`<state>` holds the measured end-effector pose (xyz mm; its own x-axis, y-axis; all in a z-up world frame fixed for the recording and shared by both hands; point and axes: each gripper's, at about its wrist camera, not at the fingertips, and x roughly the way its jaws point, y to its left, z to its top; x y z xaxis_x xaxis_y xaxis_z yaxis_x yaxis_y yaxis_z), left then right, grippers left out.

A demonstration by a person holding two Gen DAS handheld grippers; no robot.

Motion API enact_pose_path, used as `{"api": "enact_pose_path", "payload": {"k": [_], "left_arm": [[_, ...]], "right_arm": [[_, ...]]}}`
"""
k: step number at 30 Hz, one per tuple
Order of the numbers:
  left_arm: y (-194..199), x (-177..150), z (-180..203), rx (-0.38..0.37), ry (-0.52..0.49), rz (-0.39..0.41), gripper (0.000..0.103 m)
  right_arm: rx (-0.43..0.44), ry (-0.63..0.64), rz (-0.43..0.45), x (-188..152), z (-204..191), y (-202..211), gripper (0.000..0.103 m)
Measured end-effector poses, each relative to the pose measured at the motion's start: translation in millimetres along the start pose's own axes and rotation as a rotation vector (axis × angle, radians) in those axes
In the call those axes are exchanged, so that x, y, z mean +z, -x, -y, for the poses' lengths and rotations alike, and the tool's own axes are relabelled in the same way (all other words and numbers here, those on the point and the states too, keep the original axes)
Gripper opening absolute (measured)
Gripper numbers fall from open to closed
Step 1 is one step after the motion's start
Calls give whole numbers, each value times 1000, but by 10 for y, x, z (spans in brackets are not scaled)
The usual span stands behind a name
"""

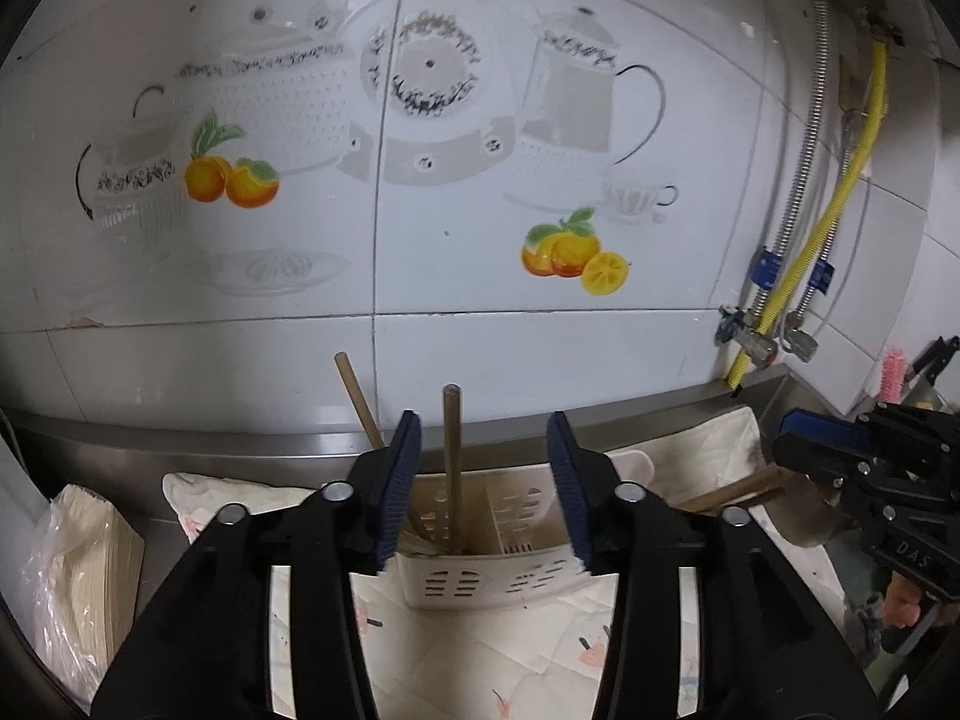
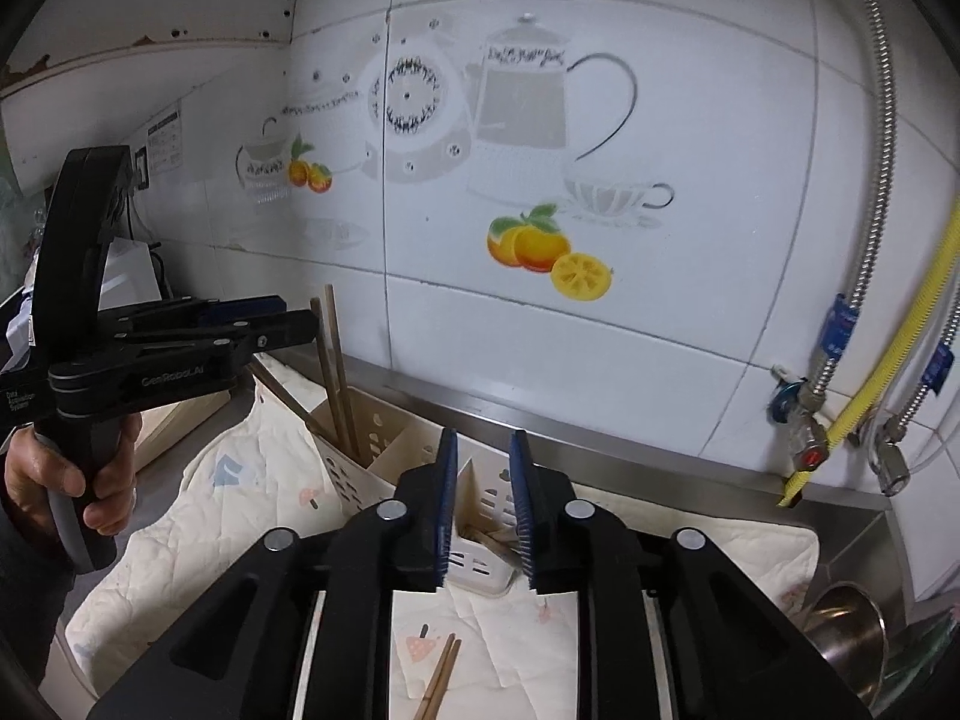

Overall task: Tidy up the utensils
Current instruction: 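Move both open tools back down to the last chopsticks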

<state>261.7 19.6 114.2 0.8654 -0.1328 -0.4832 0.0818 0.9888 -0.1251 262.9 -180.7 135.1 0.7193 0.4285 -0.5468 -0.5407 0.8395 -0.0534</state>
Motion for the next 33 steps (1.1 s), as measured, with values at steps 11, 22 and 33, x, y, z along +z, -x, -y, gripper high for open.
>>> {"api": "enact_pose_path", "payload": {"k": [11, 22, 33], "left_arm": [[368, -338, 87, -34, 0, -8, 72], [628, -976, 156, -23, 17, -28, 87], [708, -1513, 198, 15, 60, -71, 94]], "right_arm": [[13, -28, 45, -566, -90, 483, 33], [20, -105, -94, -1656, -223, 478, 33], [38, -220, -227, -2500, -360, 323, 29]]}}
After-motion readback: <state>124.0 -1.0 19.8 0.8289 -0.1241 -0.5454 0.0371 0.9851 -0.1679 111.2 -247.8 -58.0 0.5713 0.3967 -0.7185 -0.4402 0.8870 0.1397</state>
